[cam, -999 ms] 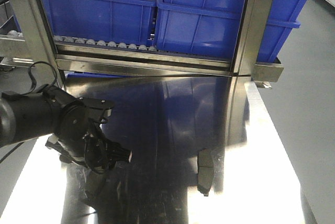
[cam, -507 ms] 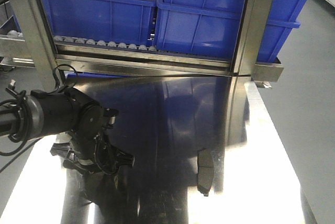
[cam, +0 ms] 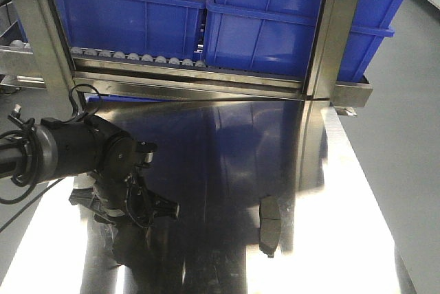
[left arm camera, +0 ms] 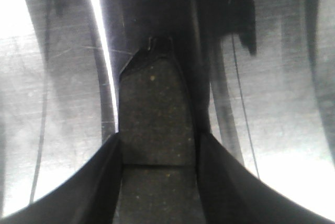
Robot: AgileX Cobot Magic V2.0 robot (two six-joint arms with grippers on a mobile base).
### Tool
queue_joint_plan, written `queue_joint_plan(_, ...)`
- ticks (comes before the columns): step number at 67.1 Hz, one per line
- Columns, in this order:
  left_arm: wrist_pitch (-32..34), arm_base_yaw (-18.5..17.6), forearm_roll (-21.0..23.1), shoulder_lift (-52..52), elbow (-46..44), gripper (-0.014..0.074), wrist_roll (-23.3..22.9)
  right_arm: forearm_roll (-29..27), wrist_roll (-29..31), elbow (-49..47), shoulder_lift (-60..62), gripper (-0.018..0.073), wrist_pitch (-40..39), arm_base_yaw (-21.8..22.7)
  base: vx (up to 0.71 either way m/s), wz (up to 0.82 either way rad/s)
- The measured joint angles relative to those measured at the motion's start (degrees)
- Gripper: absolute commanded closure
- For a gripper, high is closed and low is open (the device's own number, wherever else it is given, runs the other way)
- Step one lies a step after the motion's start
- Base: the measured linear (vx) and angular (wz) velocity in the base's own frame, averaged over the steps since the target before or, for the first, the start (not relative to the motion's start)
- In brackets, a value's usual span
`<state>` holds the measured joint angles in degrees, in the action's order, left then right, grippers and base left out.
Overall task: Move and align brake pads A on conveyor
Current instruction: 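Close the left gripper on the pad and lift it off the table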
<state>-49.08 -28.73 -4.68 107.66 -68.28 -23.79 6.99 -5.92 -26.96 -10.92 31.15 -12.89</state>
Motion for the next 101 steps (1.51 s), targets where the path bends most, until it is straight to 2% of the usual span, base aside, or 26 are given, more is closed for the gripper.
queue_joint_plan(16, -0.8, -0.11, 0.0, -9.85, 0.11, 0.0603, 4.75, 0.0, 0.0, 0.0, 0.0, 0.0075, 0.0, 0.0, 0.0, 0.0)
queue_joint_plan(27, -0.8, -0.11, -0.33, -19.52, 0.11, 0.0603, 5.3, 0.0, 0.0, 0.0, 0.0, 0.0075, 0.0, 0.0, 0.0, 0.0)
queue_joint_plan(42, -1.88, -0.11, -3.52, -31.82, 1.88, 0.0603, 5.49, 0.0, 0.0, 0.0, 0.0, 0.0075, 0.0, 0.0, 0.0, 0.0)
queue_joint_plan(61, -1.41, -0.11, -7.84, -51.51, 14.7, 0.0603, 5.66, 0.0, 0.0, 0.0, 0.0, 0.0075, 0.0, 0.0, 0.0, 0.0)
queue_joint_plan(88, 5.37, -0.11, -5.74, -83.41, 33.6, 0.0603, 5.38, 0.0, 0.0, 0.0, 0.0, 0.0075, 0.0, 0.0, 0.0, 0.0)
queue_joint_plan(101, 5.77, -0.11, -5.45, -90.68, 39.47, 0.0603, 5.38, 0.0, 0.0, 0.0, 0.0, 0.0075, 0.0, 0.0, 0.0, 0.0)
